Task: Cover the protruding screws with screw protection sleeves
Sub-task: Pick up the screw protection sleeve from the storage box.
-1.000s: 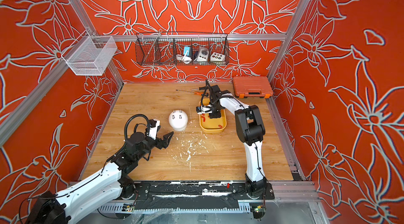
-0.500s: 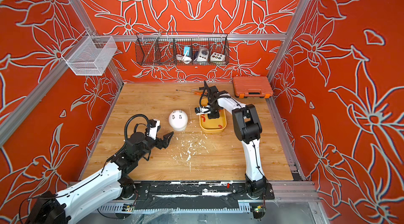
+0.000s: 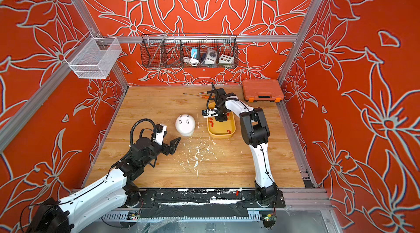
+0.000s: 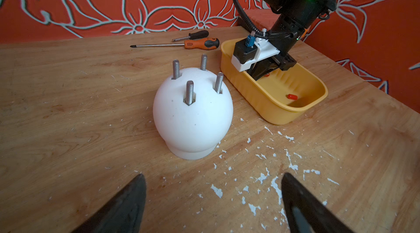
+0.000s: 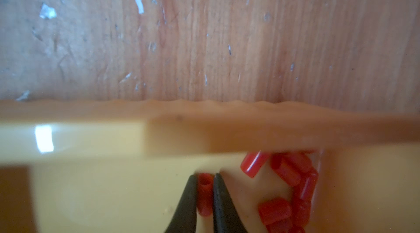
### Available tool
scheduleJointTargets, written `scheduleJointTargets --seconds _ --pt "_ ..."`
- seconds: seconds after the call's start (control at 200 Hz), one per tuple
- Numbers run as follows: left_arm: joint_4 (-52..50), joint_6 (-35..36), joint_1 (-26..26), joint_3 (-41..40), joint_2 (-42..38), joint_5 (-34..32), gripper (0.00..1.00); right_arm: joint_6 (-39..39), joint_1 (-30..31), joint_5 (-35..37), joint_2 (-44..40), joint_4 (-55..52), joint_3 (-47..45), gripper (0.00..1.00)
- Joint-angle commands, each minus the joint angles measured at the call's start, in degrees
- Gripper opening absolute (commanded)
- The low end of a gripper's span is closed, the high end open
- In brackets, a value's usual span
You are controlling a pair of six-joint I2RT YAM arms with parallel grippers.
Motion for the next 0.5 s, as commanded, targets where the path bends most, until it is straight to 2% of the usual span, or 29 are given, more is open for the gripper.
scheduleJointTargets --seconds 0.0,0.195,0.38,0.495 --pt "0.19 0.58 -0.14 0.86 0.17 0.41 0.9 1.58 0.35 -1.69 2.14 -4.65 3.06 0.1" --pt "0.12 0.58 -0.17 0.81 0.1 0.39 0.9 4.18 0.31 -2.93 2.32 -6.57 5.0 0.0" --pt "0.24 0.49 -0.1 0.99 0.59 0.67 0.9 10.96 0.16 -5.91 2.16 -11.57 9.42 0.0" --pt "0.13 0.49 -0.14 1.1 0.73 0.85 0.89 16.16 -0.56 -11.15 -1.06 -12.36 9.07 0.0"
